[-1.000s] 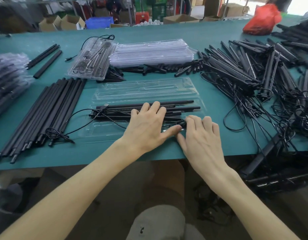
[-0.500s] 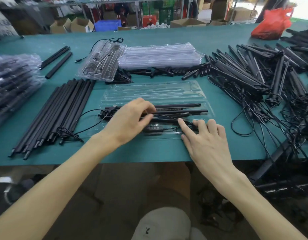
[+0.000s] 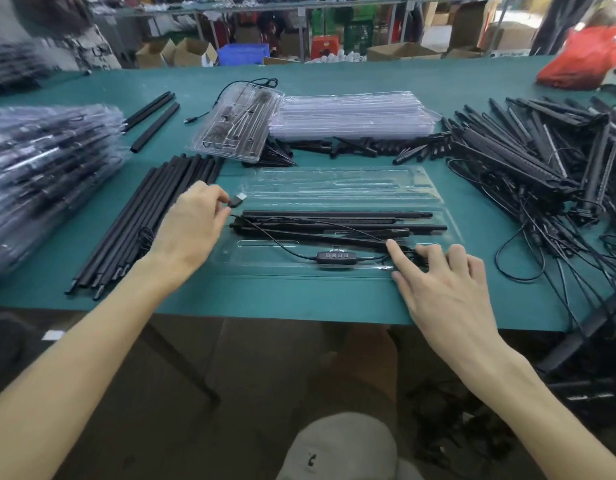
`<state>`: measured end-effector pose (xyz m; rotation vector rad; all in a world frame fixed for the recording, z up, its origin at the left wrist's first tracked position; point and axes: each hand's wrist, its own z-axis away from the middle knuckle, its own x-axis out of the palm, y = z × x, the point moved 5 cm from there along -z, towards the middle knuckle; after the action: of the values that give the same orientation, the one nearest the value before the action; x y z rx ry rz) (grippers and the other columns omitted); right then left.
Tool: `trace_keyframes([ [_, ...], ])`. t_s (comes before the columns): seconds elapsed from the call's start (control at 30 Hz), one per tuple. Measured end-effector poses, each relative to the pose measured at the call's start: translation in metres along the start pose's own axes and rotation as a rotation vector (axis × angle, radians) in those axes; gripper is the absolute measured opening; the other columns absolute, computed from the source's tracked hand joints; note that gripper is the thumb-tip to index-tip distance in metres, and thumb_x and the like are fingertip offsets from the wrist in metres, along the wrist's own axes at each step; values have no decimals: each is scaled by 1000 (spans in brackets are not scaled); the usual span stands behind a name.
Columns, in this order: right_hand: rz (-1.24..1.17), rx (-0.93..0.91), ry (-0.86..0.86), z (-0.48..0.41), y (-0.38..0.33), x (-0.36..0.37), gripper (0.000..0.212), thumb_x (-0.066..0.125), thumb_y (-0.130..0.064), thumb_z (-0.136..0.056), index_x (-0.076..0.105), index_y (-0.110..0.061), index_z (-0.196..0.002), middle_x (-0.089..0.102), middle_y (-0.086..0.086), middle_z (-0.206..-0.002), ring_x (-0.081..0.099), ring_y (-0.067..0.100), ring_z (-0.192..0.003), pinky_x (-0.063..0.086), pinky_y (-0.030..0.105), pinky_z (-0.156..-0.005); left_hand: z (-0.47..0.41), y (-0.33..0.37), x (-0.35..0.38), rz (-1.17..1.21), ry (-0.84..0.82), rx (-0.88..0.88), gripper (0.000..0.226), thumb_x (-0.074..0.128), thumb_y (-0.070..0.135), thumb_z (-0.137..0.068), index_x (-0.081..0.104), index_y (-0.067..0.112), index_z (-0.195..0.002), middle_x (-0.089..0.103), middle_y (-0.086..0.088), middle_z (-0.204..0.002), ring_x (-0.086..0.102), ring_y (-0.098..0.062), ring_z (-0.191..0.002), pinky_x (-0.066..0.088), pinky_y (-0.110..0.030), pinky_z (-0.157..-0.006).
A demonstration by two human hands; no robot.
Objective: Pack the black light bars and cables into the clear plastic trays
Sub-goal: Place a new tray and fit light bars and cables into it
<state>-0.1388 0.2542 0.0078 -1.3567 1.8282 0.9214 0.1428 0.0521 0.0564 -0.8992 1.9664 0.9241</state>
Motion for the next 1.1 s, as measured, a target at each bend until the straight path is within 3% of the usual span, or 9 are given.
trace_keyframes([
  [0.1, 7, 1, -12, 0, 0, 0, 48, 40, -36, -101, 53, -22, -145, 61, 15, -110, 48, 36, -96, 35, 45, -82, -5, -18, -15, -170, 52, -115, 13, 58, 7, -98, 61, 3, -109, 53, -17, -110, 59, -44, -86, 50, -55, -79],
  [0.2, 1, 3, -14, 1, 0, -1, 48, 40, -36, -101, 53, -21, -145, 61, 15, -110, 49, 37, -96, 35, 46, -82, -5, -37, -17, -333, -43, -227, 24, 50, -11, -89, 59, -1, -108, 46, -24, -111, 53, -47, -91, 45, -56, -81],
  [0.37, 1, 8, -14, 0, 0, -2, 48, 40, -36, -101, 54, -21, -144, 62, 16, -110, 50, 37, -95, 37, 46, -82, -6, -20, -10, -401, 17, -53, 44, 56, -20, -76, 67, 1, -112, 52, -21, -110, 49, -40, -102, 34, -49, -87],
  [0.57, 8, 6, -10, 0, -1, -2, 47, 42, -35, -100, 54, -21, -144, 63, 15, -111, 50, 36, -95, 36, 45, -83, -10, 41, 14, -14, -37, 165, 16, 62, 13, -96, 71, 13, -109, 63, -8, -108, 62, -28, -98, 41, -46, -94],
  [0.67, 8, 13, -21, 0, -1, -1, 48, 41, -36, -101, 54, -22, -144, 62, 15, -111, 51, 36, -96, 37, 45, -83, -4, 73, 29, 118, -152, 248, 21, 60, 24, -100, 70, 13, -115, 65, -6, -112, 61, -26, -105, 43, -45, -99],
  [0.8, 2, 20, -9, -1, -2, -1, 47, 42, -36, -101, 55, -23, -144, 62, 14, -110, 51, 36, -95, 38, 46, -84, 14, 97, 46, 76, -234, 313, 36, 52, 35, -103, 65, 14, -129, 60, -2, -124, 52, -23, -116, 40, -43, -103],
  [0.93, 6, 18, -2, 0, -2, 1, 46, 42, -35, -101, 54, -22, -144, 62, 14, -113, 50, 35, -95, 37, 45, -84, 28, 104, 51, -26, -227, 354, 44, 48, 40, -104, 62, 12, -135, 53, -5, -124, 48, -24, -115, 42, -44, -98],
  [1.1, 12, 4, -13, 2, -3, 4, 47, 38, -36, -102, 52, -22, -146, 57, 5, -140, 47, 33, -96, 36, 45, -87, 27, 109, 45, -58, -225, 409, 40, 46, 39, -105, 64, 16, -132, 56, -2, -110, 52, -23, -106, 42, -41, -96],
])
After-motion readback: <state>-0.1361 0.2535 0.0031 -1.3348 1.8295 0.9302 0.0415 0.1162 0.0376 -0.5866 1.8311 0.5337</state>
